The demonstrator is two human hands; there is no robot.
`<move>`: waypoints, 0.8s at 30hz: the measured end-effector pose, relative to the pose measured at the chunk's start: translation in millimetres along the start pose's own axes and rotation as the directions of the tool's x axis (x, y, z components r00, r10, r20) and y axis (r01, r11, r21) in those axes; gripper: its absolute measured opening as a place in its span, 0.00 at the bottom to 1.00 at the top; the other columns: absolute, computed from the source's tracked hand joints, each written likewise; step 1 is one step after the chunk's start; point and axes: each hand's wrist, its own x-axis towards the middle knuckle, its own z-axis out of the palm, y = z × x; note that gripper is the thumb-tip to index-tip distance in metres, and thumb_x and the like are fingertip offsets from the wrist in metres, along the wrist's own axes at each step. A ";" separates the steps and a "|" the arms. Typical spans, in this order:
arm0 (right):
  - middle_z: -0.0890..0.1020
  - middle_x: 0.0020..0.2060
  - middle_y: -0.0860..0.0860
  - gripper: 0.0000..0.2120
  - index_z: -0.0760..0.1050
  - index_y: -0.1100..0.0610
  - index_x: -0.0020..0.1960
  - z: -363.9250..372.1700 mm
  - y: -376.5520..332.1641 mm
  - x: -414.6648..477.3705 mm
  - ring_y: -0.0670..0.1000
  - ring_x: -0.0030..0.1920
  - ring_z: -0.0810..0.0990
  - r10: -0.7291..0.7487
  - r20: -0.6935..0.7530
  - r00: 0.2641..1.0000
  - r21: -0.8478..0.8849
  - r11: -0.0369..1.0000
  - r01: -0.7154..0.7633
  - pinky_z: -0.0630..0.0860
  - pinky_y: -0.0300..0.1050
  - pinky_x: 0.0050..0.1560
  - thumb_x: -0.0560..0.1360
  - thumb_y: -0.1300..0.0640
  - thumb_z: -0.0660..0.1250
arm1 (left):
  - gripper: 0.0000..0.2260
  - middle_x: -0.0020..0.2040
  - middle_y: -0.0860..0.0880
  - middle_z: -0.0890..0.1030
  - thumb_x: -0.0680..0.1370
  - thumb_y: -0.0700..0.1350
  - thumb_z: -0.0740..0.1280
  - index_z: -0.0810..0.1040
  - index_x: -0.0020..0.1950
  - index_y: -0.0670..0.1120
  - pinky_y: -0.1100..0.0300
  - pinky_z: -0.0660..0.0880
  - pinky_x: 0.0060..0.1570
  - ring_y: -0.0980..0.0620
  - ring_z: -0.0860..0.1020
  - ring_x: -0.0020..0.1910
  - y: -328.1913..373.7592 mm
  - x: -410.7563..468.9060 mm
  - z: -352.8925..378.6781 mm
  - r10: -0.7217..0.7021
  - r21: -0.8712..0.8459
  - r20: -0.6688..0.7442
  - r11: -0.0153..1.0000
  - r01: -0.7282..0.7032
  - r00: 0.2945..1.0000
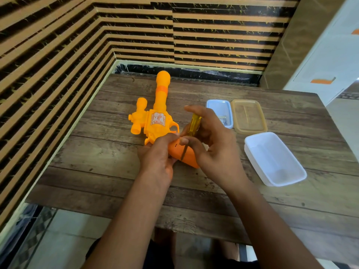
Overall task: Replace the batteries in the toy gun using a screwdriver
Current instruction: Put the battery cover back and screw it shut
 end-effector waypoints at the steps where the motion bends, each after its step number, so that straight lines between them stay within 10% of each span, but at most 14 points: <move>1: 0.80 0.42 0.43 0.29 0.72 0.45 0.70 -0.9 0.6 0.5 0.51 0.40 0.81 0.011 -0.029 1.000 0.004 1.000 -0.011 0.81 0.56 0.42 0.76 0.67 0.72 | 0.22 0.58 0.38 0.86 0.70 0.33 0.76 0.82 0.64 0.38 0.37 0.83 0.54 0.39 0.86 0.58 0.3 0.2 0.1 -0.006 0.003 -0.002 1.000 0.006 1.000; 11: 0.79 0.39 0.60 0.27 0.70 0.39 0.69 -3.6 5.5 2.5 0.65 0.40 0.80 0.074 -0.105 0.992 0.102 0.993 -0.063 0.78 0.65 0.41 0.76 0.60 0.71 | 0.23 0.59 0.38 0.86 0.70 0.35 0.77 0.81 0.65 0.41 0.51 0.84 0.38 0.42 0.86 0.53 0.2 0.5 1.7 -0.014 -0.001 -0.036 1.000 0.014 0.999; 24: 0.84 0.46 0.46 0.26 0.74 0.50 0.70 -7.7 -2.8 0.1 0.51 0.42 0.83 -0.023 -0.075 0.997 -0.073 0.997 0.017 0.81 0.56 0.45 0.76 0.65 0.74 | 0.27 0.58 0.40 0.86 0.65 0.37 0.79 0.82 0.65 0.42 0.42 0.85 0.49 0.40 0.86 0.57 -0.5 0.8 0.1 -0.019 0.021 -0.038 1.000 0.020 0.999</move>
